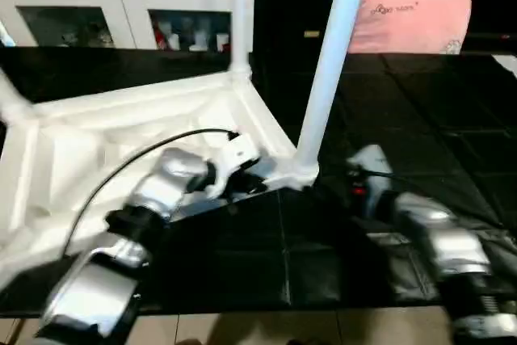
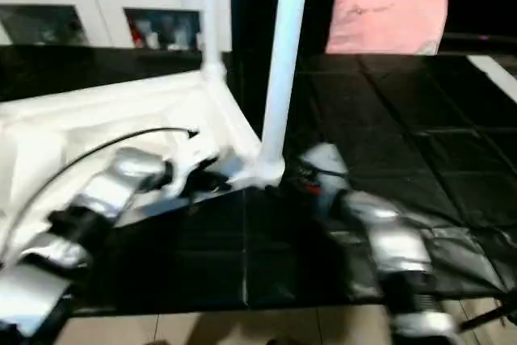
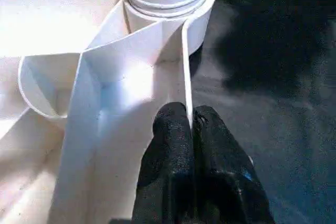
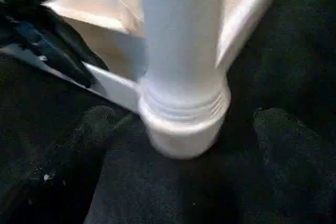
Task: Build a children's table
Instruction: Rotate leg to tighten
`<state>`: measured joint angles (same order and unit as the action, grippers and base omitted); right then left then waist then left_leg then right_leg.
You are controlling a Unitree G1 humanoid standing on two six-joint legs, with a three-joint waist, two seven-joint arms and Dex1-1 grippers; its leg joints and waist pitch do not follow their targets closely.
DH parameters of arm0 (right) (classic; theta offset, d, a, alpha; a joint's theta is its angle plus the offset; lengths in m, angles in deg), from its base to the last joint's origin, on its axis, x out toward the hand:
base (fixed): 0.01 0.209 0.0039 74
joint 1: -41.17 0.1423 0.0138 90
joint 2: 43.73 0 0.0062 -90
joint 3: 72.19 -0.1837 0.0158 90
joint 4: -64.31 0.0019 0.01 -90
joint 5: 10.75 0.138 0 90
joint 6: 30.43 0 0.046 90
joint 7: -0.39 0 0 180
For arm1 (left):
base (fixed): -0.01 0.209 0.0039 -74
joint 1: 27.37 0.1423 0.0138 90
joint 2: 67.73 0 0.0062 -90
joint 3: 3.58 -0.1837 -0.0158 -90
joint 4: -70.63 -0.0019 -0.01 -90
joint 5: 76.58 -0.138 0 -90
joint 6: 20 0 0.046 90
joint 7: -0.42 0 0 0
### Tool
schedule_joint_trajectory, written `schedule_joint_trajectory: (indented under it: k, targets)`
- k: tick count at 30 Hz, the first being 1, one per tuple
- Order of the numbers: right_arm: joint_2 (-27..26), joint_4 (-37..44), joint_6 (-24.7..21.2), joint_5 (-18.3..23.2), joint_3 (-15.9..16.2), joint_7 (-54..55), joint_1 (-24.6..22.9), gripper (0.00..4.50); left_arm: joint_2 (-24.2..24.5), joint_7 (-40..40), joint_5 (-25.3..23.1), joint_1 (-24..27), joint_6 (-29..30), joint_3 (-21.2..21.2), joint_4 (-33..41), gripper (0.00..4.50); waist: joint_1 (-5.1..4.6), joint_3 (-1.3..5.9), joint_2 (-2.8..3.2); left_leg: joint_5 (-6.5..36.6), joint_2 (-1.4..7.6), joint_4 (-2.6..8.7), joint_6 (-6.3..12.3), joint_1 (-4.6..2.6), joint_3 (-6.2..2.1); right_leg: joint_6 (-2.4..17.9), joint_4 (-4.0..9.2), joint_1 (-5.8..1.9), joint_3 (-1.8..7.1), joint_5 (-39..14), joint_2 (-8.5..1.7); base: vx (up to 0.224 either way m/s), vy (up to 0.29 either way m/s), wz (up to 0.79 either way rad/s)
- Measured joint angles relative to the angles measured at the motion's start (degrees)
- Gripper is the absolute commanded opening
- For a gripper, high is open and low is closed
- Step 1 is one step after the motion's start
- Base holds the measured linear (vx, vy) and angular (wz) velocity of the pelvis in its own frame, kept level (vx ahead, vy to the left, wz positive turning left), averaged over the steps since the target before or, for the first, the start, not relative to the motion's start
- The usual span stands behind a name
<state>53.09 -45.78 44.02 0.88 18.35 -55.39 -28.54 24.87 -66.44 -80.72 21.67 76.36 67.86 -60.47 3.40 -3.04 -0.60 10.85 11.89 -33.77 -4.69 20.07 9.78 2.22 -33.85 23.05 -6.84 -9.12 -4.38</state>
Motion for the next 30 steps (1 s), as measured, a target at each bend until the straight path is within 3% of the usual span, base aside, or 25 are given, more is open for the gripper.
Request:
schedule_joint_trajectory:
  k: [7, 8, 13, 19, 30]
  targets:
    - [3.33, -0.09, 4.33, 0.03, 2.35, -10.45, 0.25, 4.48, 2.00, -8.10, 0.03, 0.08, -5.32, -2.52, 0.14, 0.00, 1.63, 0.00, 0.00, -0.01, 0.00, -0.08, 0.00, 0.00, 0.00, -0.23, -0.02, -0.02, 0.01, -0.13, -0.02, 0.000, 0.000, 0.00]
    - [3.42, -0.59, 4.65, 0.28, 2.82, -11.93, 0.77, 4.32, 2.27, -9.21, 0.05, 0.08, -5.94, -2.81, 0.28, 0.00, 1.77, 0.00, 0.00, -0.01, 0.00, -0.10, 0.00, 0.01, 0.01, -0.22, -0.07, -0.01, 0.01, -0.13, -0.02, 0.000, 0.000, 0.00]
    - [4.42, -1.66, 5.12, 1.88, 4.38, -17.39, 2.99, 4.05, 3.44, -13.46, 0.30, 0.09, -7.54, -4.32, 1.17, 0.00, 2.16, 0.00, -0.01, -0.01, 0.01, -0.09, 0.00, 0.01, 0.01, -0.23, -0.10, -0.02, 0.00, -0.14, -0.02, 0.000, 0.000, 0.00]
    - [4.16, -4.32, 4.97, 2.36, 6.79, -23.52, 4.45, 3.40, 3.74, -16.80, 0.28, 0.16, -8.96, -5.55, 2.08, 0.00, 2.47, -0.01, -0.02, -0.01, 0.01, -0.10, 0.00, 0.02, 0.01, -0.22, -0.13, 0.00, 0.00, -0.14, -0.04, 0.000, 0.000, 0.00]
    - [3.71, -7.82, 4.77, 3.46, 8.88, -28.81, 6.14, 2.51, 4.44, -17.92, 0.22, 0.40, -9.51, -6.29, 3.44, 0.00, 2.87, -0.01, -0.04, 0.00, 0.02, -0.13, 0.00, 0.02, 0.02, -0.24, -0.15, 0.01, 0.00, -0.14, -0.04, 0.000, 0.000, 0.00]
